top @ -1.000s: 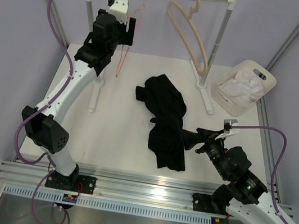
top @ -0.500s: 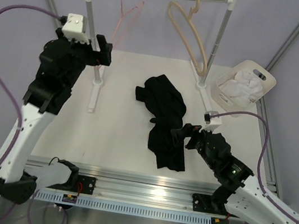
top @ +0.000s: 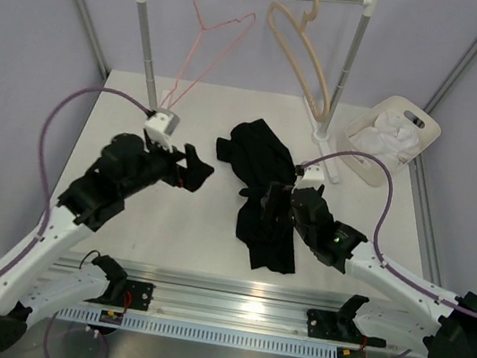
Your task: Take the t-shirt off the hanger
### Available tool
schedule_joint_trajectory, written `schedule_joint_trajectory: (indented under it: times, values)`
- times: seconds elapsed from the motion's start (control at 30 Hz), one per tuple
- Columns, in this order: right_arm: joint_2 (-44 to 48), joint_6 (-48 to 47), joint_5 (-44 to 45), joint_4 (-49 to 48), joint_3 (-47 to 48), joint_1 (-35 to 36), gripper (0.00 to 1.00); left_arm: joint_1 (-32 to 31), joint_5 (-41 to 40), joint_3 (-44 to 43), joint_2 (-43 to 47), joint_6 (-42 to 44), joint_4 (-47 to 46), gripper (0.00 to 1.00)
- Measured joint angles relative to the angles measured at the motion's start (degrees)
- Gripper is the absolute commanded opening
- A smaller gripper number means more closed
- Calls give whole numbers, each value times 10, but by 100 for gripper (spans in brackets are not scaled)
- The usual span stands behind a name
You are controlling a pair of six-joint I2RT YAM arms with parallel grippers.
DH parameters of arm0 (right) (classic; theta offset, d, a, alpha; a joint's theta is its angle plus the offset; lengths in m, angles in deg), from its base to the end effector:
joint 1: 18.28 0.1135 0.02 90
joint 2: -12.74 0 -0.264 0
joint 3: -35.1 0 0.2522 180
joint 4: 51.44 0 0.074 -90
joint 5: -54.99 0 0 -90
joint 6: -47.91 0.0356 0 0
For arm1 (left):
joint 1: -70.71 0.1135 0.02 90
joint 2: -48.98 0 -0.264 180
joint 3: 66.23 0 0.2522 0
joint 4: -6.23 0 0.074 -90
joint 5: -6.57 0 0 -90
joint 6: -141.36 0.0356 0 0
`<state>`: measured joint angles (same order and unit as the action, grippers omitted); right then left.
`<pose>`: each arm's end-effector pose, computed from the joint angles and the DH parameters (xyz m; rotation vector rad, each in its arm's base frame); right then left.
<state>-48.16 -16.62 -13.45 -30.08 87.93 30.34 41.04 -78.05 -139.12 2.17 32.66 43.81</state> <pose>0.1649 0.1674 0.2561 -0.1888 2.0621 0.4113 0.1487 -0.0886 0.3950 0.2438 1.8070 -0.6880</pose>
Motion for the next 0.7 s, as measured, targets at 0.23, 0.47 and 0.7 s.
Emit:
schedule_joint_trajectory:
  times: [0.23, 0.47, 0.7]
  values:
    - [-106, -9, 44, -13, 45, -1, 100, -90, -46, 163, -9, -39, -55, 99]
    - [-268, -9, 43, -61, 56, -13, 100, -91, -85, 260, 78, -84, -176, 99]
    - [-399, -2, 49, -122, 102, -15, 48, -91, -109, 345, 129, -116, -235, 99]
